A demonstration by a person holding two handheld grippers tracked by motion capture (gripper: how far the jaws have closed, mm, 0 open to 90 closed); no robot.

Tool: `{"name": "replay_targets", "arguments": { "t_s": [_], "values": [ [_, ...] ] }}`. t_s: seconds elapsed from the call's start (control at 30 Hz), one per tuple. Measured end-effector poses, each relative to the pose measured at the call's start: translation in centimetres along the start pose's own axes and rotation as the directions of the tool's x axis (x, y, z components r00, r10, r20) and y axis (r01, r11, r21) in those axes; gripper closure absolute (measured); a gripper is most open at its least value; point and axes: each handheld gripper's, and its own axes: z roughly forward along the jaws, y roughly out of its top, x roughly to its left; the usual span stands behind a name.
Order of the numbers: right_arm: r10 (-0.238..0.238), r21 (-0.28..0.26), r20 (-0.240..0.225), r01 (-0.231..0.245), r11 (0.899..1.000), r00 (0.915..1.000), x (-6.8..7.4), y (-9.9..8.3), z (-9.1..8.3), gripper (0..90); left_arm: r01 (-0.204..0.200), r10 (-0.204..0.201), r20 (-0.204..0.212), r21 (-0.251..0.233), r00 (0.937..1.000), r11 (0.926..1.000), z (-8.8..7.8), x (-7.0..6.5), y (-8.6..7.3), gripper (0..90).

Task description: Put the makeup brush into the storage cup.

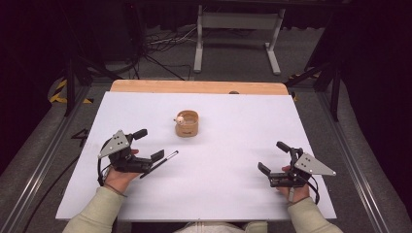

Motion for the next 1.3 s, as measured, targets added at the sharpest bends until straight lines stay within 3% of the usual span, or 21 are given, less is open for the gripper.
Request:
{"name": "replay_targets", "arguments": {
  "t_s": [0.13,0.3,0.4,0.53,0.67,0.73,0.77,0.83,0.9,1.03,1.13,1.2,1.23,1.27,1.3],
  "values": [
    [0.001,-0.008,-0.004,-0.001,1.000,1.0000,0.0,0.0,-0.1,0.1,0.000,-0.001,0.056,0.007,0.9984,1.0000,0.5,0.0,0.3,0.6],
    [0.000,-0.020,-0.020,-0.001,1.000,0.9998,0.0,0.1,-0.1,0.0,-0.024,0.026,0.043,-0.049,0.9988,0.9985,0.4,0.2,0.6,0.8],
    [0.005,-0.020,-0.023,-0.006,1.000,0.9997,0.1,0.0,-0.1,0.1,-0.034,0.035,0.031,-0.044,0.9989,0.9985,0.6,0.2,0.7,1.6],
    [0.004,-0.028,-0.022,-0.005,1.000,0.9998,0.0,0.1,-0.2,0.1,-0.021,0.020,0.036,0.043,0.9991,0.9988,0.9,0.3,1.2,6.5],
    [0.005,-0.026,-0.024,-0.006,1.000,0.9997,0.0,0.1,-0.2,0.1,-0.060,0.059,0.011,0.132,0.9982,0.9894,1.3,0.0,1.9,7.6],
    [0.009,-0.026,-0.029,-0.010,1.000,0.9995,0.0,0.1,-0.2,0.1,-0.082,0.083,0.007,0.177,0.9966,0.9807,1.5,-0.1,2.4,6.2],
    [0.010,-0.025,-0.027,-0.010,1.000,0.9996,0.0,0.1,-0.2,0.1,-0.072,0.073,0.004,0.191,0.9973,0.9788,1.6,-0.2,2.7,6.2],
    [0.016,-0.025,-0.031,-0.016,1.000,0.9994,0.0,0.0,-0.2,0.1,-0.047,0.049,-0.002,0.248,0.9988,0.9676,1.6,-0.2,3.3,6.2],
    [0.017,-0.023,-0.035,-0.018,1.000,0.9993,0.0,0.0,-0.2,0.1,-0.076,0.082,-0.011,0.253,0.9966,0.9645,1.7,-0.3,3.7,5.6],
    [0.023,-0.017,-0.040,-0.023,1.000,0.9989,0.0,0.0,-0.1,0.1,-0.103,0.123,-0.042,0.324,0.9915,0.9404,2.2,-0.5,4.1,3.8],
    [0.020,-0.010,-0.035,-0.020,1.000,0.9992,0.0,0.1,-0.1,0.2,-0.106,0.131,-0.044,0.370,0.9904,0.9231,2.5,-0.6,4.4,4.5],
    [0.020,-0.013,-0.035,-0.021,1.000,0.9992,0.0,0.0,-0.2,0.1,-0.109,0.140,-0.045,0.416,0.9891,0.9028,2.8,-0.6,4.7,4.5],
    [0.020,-0.013,-0.035,-0.021,1.000,0.9992,0.0,0.0,-0.2,0.1,-0.109,0.140,-0.045,0.416,0.9891,0.9028,2.8,-0.6,4.7,4.6],
    [0.016,-0.020,-0.035,-0.017,1.000,0.9992,0.0,0.1,-0.2,0.1,-0.114,0.147,-0.039,0.452,0.9883,0.8845,3.1,-0.6,4.9,4.6],
    [0.016,-0.020,-0.035,-0.017,1.000,0.9992,0.0,0.1,-0.2,0.1,-0.114,0.147,-0.039,0.452,0.9883,0.8845,3.1,-0.6,4.9,4.5]
  ]
}}
